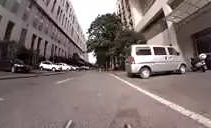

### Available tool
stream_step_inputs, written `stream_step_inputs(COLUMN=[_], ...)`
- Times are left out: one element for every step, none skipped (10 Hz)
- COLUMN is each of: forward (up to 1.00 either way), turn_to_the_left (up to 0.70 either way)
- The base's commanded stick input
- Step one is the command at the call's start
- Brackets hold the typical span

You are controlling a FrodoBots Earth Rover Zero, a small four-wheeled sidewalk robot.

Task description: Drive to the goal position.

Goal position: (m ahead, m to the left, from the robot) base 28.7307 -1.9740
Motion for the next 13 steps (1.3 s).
stream_step_inputs(forward=[0.70,0.70,0.70,0.70,0.70,0.70,0.70,0.70,0.70,0.70,0.70,0.70,0.70], turn_to_the_left=[-0.08,-0.06,0.00,0.00,-0.06,-0.06,-0.01,0.00,-0.01,-0.01,0.00,0.00,-0.02])
